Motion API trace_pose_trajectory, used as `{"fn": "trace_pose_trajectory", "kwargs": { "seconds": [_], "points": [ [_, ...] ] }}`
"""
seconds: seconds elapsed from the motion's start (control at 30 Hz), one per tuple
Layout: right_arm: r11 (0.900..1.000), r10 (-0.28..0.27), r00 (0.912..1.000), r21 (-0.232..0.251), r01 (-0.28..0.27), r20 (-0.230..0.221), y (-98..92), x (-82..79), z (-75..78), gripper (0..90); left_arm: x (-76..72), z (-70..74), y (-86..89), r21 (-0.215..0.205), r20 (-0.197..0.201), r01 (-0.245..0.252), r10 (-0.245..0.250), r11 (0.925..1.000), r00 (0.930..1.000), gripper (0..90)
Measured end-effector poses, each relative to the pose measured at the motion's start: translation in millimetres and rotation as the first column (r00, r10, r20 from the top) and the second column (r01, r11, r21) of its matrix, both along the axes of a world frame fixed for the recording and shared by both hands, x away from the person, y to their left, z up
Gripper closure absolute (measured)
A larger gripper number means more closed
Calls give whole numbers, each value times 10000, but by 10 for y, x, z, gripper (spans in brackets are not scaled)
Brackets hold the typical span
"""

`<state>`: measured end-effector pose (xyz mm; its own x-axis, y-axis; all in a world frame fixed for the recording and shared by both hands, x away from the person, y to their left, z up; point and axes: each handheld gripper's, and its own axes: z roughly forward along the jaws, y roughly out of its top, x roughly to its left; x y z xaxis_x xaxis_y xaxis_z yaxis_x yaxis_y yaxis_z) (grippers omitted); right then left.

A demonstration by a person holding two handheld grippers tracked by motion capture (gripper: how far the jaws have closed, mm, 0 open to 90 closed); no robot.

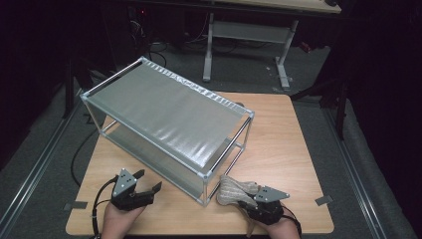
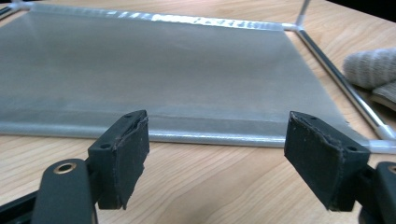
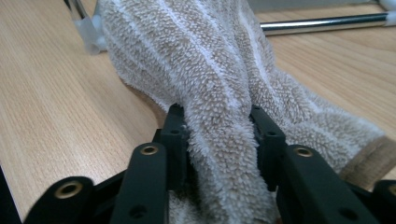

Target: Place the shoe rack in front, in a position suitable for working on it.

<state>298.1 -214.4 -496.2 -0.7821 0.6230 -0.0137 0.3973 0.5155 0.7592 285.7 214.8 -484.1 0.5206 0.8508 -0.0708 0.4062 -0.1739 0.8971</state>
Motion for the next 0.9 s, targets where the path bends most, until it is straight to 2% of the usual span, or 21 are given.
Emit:
{"fn": "trace_pose_trajectory", "kwargs": {
  "seconds": [0.03, 0.07, 0.13, 0.17, 0.2, 0.23, 0.27, 0.37, 0.43, 0.47, 0.53, 0.6, 0.67, 0.7, 0.73, 0.77, 0.8, 0.87, 0.9],
  "points": [
    [9997, -166, 9994, -170, 171, 315, -5, -22, 41, 665, -18, 15, -14, 112, 185, -12, 10, 9999, 9998, 246],
    [9997, -166, 9994, -170, 171, 315, -5, -22, 41, 665, -18, 15, -14, 112, 185, -12, 10, 9999, 9998, 248],
    [9985, -482, 9956, -231, 503, 808, -46, -39, 107, 665, -26, 23, -9, 98, 224, -1, -1, 10000, 9997, 250],
    [9967, -739, 9916, -246, 769, 1057, -77, -48, 143, 664, -25, 20, -5, 37, 206, -16, 15, 10000, 9998, 251],
    [9915, -1268, 9820, -114, 1297, 1397, -167, -51, 209, 662, -23, 18, -2, 17, 181, -26, 26, 10000, 9998, 253],
    [9915, -1268, 9820, -114, 1297, 1397, -167, -51, 209, 662, -21, 15, 2, -15, 137, -18, 18, 10000, 9999, 253],
    [9867, -1611, 9758, 36, 1623, 1481, -225, -45, 235, 660, -20, 14, 4, -54, 121, -30, 30, 10000, 9999, 253],
    [9617, -2738, 9487, 293, 2726, 1579, -428, -9, 256, 643, -29, 24, 5, -99, 191, -4, 6, 10000, 9998, 264],
    [9335, -3562, 9204, 176, 3582, 1613, -593, 31, 234, 639, -33, 28, 0, -124, 178, 47, -45, 9999, 9998, 267],
    [9130, -4057, 9012, 227, 4073, 1526, -718, 61, 215, 637, -34, 27, -4, -119, 181, 53, -51, 9999, 9998, 267],
    [8885, -4557, 8771, 174, 4586, 1518, -830, 90, 194, 635, -31, 23, -8, -115, 156, 107, -105, 9999, 9998, 267],
    [8684, -4923, 8587, 121, 4958, 1422, -916, 115, 167, 633, -30, 22, -9, -141, 153, 116, -114, 9998, 9998, 267],
    [8570, -5117, 8495, 57, 5153, 1287, -987, 138, 137, 632, -33, 20, -13, -183, 172, 168, -164, 9997, 9997, 268],
    [8570, -5117, 8495, 57, 5153, 1287, -987, 138, 137, 632, -33, 20, -13, -183, 172, 168, -164, 9997, 9997, 268],
    [8505, -5221, 8439, 10, 5260, 1236, -1016, 151, 117, 629, -33, 19, -15, -195, 170, 178, -175, 9997, 9997, 268],
    [8390, -5402, 8347, -93, 5441, 1067, -1069, 180, 74, 623, -32, 15, -18, -254, 179, 157, -152, 9996, 9997, 270],
    [8390, -5402, 8347, -93, 5441, 1067, -1069, 180, 74, 623, -31, 13, -17, -271, 184, 132, -127, 9995, 9997, 270],
    [8317, -5515, 8299, -214, 5548, 843, -1101, 214, 17, 610, -29, 9, -11, -327, 143, 91, -86, 9994, 9999, 272],
    [8300, -5558, 8282, -77, 5577, 717, -1122, 227, -8, 605, -26, 6, -6, -348, 117, 82, -78, 9994, 9999, 273]
  ]
}}
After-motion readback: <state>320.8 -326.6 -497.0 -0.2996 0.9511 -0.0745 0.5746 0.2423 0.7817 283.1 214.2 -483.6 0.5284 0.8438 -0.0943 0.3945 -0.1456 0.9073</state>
